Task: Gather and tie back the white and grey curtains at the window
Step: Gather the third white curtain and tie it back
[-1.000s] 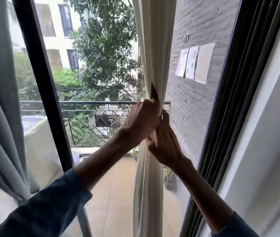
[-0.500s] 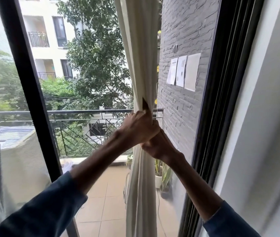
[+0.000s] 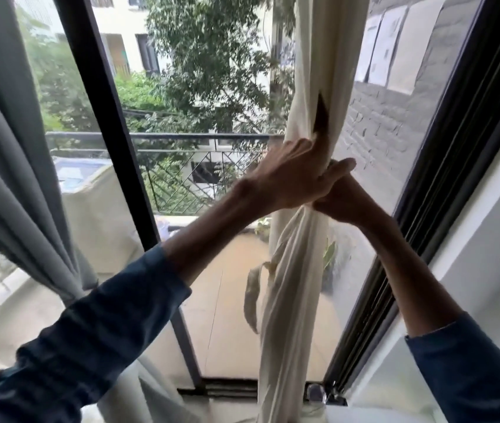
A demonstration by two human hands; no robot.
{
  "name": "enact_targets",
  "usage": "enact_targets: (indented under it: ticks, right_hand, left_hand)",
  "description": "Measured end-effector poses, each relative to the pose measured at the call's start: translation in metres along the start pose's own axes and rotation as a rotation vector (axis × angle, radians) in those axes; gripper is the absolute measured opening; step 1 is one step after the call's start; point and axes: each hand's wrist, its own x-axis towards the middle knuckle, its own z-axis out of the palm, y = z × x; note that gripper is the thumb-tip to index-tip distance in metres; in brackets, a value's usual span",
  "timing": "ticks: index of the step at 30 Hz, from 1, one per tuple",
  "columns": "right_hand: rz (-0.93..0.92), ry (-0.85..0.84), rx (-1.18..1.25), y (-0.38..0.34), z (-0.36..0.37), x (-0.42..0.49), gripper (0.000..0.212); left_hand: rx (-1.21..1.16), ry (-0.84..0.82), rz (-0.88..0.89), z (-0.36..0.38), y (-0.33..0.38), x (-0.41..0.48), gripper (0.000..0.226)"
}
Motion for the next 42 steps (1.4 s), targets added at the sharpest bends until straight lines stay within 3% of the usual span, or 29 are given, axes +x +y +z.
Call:
enact_targets:
  ticks: [2,5,8,10,11,12,14,17,20,21,23,27,31,37,40,42]
  right_hand:
    - [-0.034,0.042,0.05,-0.003,0.006,-0.003,0.029]
    - [0.07,0.059,0.18,0.006,0.024,-0.012,0.019]
    - [0.087,0.018,0.364,0.003,0.049,-0.024,0.034]
    - [0.165,0.053,0.486,-0.001,0.073,-0.035,0.04]
    - [0.205,0.062,0.529,0.004,0.086,-0.041,0.039]
    - [0.259,0.084,0.519,0.004,0.098,-0.048,0.033]
    - [0.336,0.14,0.404,0.001,0.122,-0.058,0.018]
    - [0.352,0.172,0.282,-0.01,0.15,-0.074,0.024]
    - [0.427,0.28,0.25,-0.013,0.172,-0.085,0.014]
    - [0.461,0.326,0.24,-0.013,0.178,-0.087,0.006]
    - [0.543,0.424,0.19,-0.015,0.185,-0.089,0.014]
    - [0.642,0.51,0.142,-0.017,0.194,-0.09,0.018]
    - [0.697,0.523,0.19,-0.015,0.203,-0.088,0.024]
    - [0.703,0.531,0.288,-0.019,0.204,-0.085,0.025]
    - [0.699,0.546,0.341,-0.023,0.205,-0.084,0.007]
    - [0.705,0.568,0.37,-0.025,0.207,-0.083,0.01]
  left_hand:
    - [-0.037,0.071,0.059,0.007,-0.01,-0.013,0.094]
    - [-0.244,0.062,0.136,0.028,-0.038,-0.037,0.089]
    - [-0.88,0.013,0.121,0.05,-0.063,-0.062,0.072]
    - [-1.296,0.031,-0.024,0.069,-0.078,-0.081,0.051]
    - [-1.389,0.024,-0.108,0.078,-0.084,-0.09,0.042]
    - [-1.397,0.0,-0.18,0.086,-0.089,-0.1,0.036]
    - [-1.192,-0.033,-0.251,0.102,-0.101,-0.117,0.036]
    - [-0.778,-0.008,-0.166,0.117,-0.114,-0.14,0.036]
    - [-0.622,0.014,-0.143,0.121,-0.12,-0.167,0.052]
    - [-0.602,0.038,-0.153,0.122,-0.121,-0.178,0.065]
    - [-0.626,0.052,-0.18,0.128,-0.12,-0.202,0.078]
    - [-0.641,-0.034,-0.158,0.148,-0.116,-0.235,0.053]
    - [-0.64,0.012,-0.214,0.156,-0.106,-0.229,0.03]
    - [-0.596,0.041,-0.281,0.158,-0.106,-0.221,0.031]
    - [-0.538,0.066,-0.274,0.152,-0.11,-0.222,0.028]
    - [-0.488,0.041,-0.256,0.148,-0.113,-0.224,0.023]
